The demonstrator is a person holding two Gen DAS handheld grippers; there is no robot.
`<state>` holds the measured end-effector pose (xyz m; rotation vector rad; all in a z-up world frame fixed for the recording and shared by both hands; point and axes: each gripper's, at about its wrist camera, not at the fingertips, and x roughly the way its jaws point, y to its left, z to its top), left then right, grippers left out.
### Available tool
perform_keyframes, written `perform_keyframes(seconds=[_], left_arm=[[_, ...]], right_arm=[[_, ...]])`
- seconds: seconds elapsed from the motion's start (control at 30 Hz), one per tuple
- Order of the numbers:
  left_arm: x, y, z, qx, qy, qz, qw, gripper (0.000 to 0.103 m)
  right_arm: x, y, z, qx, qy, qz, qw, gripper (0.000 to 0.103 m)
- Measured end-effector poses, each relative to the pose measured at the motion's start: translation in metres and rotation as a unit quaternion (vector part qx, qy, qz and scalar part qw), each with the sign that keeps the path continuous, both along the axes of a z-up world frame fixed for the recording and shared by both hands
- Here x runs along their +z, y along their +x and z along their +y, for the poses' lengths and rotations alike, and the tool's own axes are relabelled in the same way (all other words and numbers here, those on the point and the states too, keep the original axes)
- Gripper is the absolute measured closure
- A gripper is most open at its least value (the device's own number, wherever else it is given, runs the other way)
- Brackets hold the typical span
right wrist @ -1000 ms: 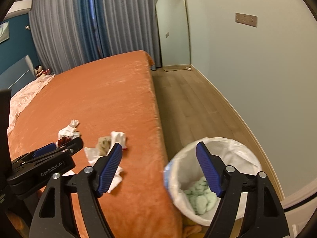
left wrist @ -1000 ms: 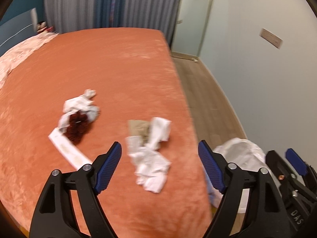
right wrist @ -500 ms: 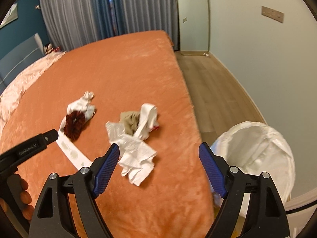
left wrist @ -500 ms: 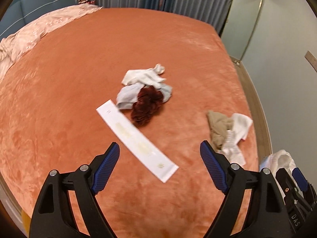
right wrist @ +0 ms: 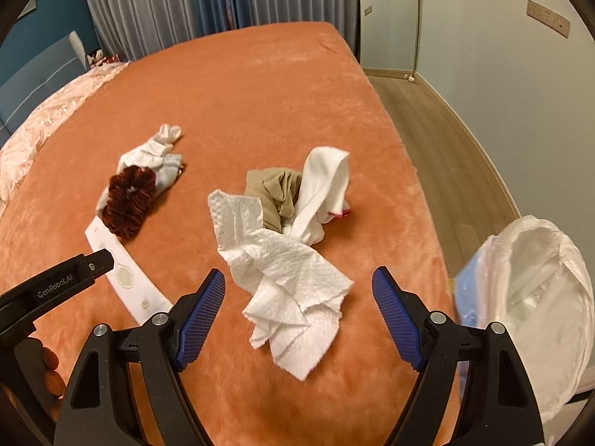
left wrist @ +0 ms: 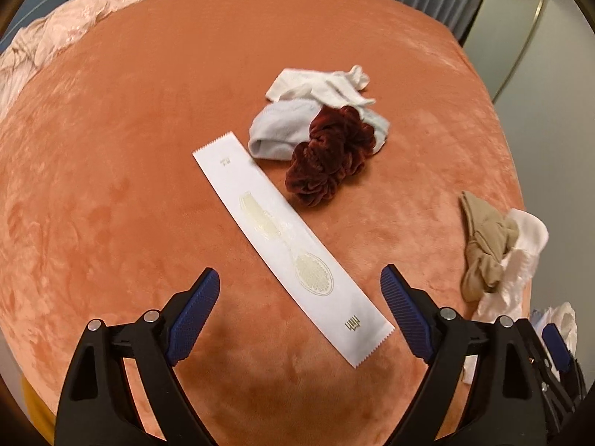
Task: Collect trash
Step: 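Grasp the white tissue with the right tool while the left tool grasps the paper strip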
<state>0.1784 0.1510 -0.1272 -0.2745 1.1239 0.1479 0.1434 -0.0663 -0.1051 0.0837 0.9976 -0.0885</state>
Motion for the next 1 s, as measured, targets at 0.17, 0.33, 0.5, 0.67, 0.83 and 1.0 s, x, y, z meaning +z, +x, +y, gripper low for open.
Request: perform_keyframes(seconds=[0.17,0.33,0.5,0.67,0.83,1.0], left_arm=[[-0.024,0.016,-0.005,0.014,-0.005,0.035,0.9993,0.019],[-0.034,0.02,-0.012,0.023,-0.003,0.041,0.9989,0.035],[-0.034,0.015,-0.016,0.012,0.004,0.031,0.9994,0.053],[-0.03,0.005,-0.014,0.018,0.0,0.029,0.9994,0.058],[-0.019,-0.012,-0.009,0.025,-0.009,0.019,0.9995,0.061],[-0.001,-0.032,-0.003,0.016,-0.029,0.011,0.9994,0.097]], right_arm=[[-0.022,0.013,-0.004,-0.007,0.009,0.022,1.0,0.031],[-0.035,0.018,-0.008,-0.007,0.031,0.04,0.999,0.043],[-0.042,0.014,-0.006,0.008,0.052,0.054,0.997,0.064],[-0.035,0.005,-0.003,0.021,0.072,0.053,0.996,0.087],[-0.018,-0.01,0.0,0.031,0.095,0.039,0.994,0.09],[0.005,-0.025,0.007,0.047,0.106,0.018,0.993,0.091]])
